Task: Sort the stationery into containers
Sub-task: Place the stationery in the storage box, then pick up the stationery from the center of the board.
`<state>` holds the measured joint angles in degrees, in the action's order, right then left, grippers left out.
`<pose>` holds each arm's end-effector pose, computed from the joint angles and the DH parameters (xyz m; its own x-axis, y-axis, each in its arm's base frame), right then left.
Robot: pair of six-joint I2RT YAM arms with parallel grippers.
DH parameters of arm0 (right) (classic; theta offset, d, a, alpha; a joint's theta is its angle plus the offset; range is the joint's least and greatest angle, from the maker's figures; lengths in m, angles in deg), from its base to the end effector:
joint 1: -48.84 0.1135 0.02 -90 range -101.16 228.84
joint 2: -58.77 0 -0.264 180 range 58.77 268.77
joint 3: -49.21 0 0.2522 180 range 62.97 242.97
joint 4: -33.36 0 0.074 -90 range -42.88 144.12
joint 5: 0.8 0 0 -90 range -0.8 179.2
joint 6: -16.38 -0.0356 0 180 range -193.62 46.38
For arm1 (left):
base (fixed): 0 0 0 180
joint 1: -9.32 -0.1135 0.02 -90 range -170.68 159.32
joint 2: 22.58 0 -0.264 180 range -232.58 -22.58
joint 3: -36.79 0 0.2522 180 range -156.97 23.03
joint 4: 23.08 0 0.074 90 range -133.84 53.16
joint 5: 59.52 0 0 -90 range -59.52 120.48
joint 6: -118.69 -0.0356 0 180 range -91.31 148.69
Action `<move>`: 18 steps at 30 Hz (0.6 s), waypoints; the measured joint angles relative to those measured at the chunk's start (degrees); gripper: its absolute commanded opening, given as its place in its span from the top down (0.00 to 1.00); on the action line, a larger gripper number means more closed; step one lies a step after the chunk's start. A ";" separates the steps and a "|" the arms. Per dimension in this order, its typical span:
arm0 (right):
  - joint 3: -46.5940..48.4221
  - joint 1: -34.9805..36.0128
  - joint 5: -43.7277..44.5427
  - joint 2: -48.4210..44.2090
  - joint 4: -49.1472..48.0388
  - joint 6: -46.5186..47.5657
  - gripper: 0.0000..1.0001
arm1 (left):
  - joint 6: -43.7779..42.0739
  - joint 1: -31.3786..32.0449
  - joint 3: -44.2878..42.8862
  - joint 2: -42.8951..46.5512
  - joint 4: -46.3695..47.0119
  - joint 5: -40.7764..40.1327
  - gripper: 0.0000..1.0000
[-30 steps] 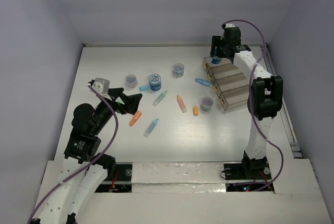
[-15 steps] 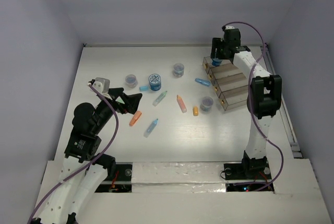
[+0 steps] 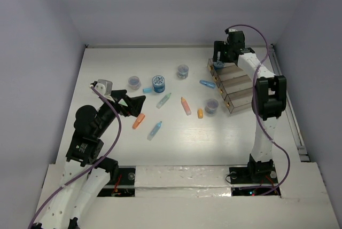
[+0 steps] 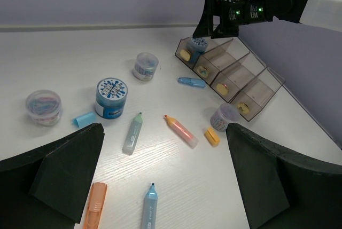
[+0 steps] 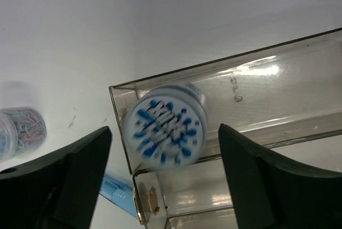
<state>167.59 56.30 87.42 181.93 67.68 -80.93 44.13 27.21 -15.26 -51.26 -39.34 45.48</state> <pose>0.4964 0.0661 0.2444 -0.6398 0.0445 -0.7672 -0.0729 0.9903 0.1182 0.1185 -0.0479 0.3537 -0.0305 -0.2604 -0.9650 0.5530 0.7999 -0.2333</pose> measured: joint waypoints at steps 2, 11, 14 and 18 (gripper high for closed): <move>0.28 0.00 -0.07 0.00 0.04 0.02 0.00 | 0.00 0.00 0.00 0.04 0.04 0.00 0.01; -1.27 0.28 -2.38 -4.50 -0.70 -0.04 0.00 | 0.00 0.00 0.00 1.38 0.11 0.02 0.01; -4.24 1.86 -4.04 -9.16 -1.70 -0.04 0.00 | 0.00 0.00 0.00 1.88 0.11 0.02 0.01; -5.49 9.81 -5.42 -12.81 -3.54 1.29 0.00 | 0.00 0.00 0.00 2.47 0.13 -0.02 0.01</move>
<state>162.10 66.11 82.00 169.12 64.14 -79.64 44.13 27.21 -15.26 -48.79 -39.21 45.46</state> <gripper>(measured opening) 0.995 0.990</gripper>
